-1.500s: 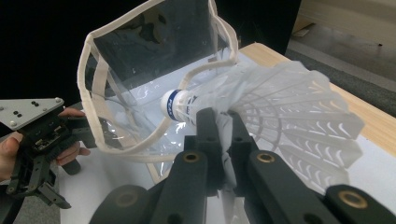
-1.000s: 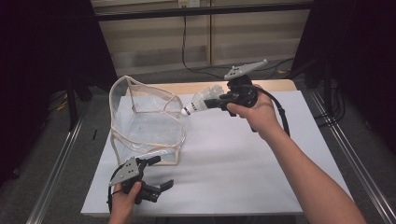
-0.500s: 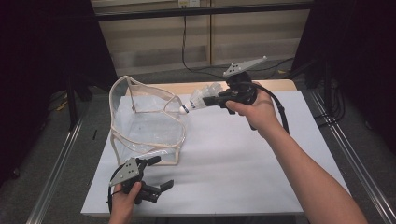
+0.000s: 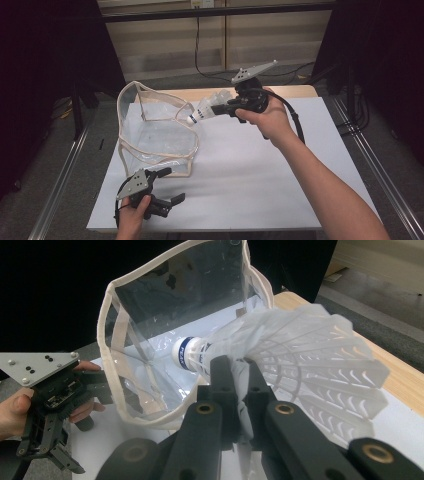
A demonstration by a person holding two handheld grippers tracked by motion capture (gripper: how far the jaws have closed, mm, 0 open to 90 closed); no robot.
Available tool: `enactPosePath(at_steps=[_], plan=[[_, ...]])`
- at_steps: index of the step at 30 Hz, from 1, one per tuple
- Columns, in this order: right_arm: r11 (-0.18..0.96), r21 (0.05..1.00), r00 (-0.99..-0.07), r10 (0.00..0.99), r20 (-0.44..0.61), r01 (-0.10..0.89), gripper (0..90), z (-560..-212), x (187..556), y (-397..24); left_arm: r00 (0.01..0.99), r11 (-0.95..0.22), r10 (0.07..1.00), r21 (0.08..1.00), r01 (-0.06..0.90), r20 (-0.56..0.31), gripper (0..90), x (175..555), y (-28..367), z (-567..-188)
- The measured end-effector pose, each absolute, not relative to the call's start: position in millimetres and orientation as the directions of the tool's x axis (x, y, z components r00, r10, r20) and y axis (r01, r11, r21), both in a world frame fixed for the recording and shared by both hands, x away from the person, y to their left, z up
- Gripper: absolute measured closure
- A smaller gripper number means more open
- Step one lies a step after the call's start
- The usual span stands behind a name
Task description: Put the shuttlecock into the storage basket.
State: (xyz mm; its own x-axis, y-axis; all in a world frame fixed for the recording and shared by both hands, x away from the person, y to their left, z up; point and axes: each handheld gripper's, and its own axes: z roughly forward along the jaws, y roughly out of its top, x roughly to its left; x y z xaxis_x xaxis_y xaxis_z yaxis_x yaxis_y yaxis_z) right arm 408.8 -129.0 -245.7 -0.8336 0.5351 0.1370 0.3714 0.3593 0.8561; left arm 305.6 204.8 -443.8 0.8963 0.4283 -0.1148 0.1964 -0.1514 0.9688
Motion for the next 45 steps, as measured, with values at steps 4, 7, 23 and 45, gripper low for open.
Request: enactPosePath(at_steps=[4, 7, 23, 45], plan=[[0.36, 0.855, -0.835, 0.533, 0.14, 0.373, 88.0, -246.1, 409.0, -126.6, 0.897, -0.149, 0.426, 0.969, 0.197, -0.117, 2.1, 305.7, 205.2, -443.8], [0.363, 0.856, -0.838, 0.528, 0.137, 0.368, 88.0, -246.3, 409.3, -125.1, 0.896, -0.153, 0.429, 0.968, 0.197, -0.115, 2.1, 305.7, 205.1, -443.9], [0.374, 0.856, -0.848, 0.514, 0.129, 0.357, 88.1, -244.5, 408.2, -113.2, 0.897, -0.149, 0.425, 0.969, 0.198, -0.118, 2.1, 305.6, 205.3, -443.8], [0.392, 0.851, -0.859, 0.497, 0.124, 0.35, 88.2, -247.8, 411.5, -97.0, 0.897, -0.154, 0.428, 0.969, 0.195, -0.112, 2.1, 305.9, 205.3, -444.1]])
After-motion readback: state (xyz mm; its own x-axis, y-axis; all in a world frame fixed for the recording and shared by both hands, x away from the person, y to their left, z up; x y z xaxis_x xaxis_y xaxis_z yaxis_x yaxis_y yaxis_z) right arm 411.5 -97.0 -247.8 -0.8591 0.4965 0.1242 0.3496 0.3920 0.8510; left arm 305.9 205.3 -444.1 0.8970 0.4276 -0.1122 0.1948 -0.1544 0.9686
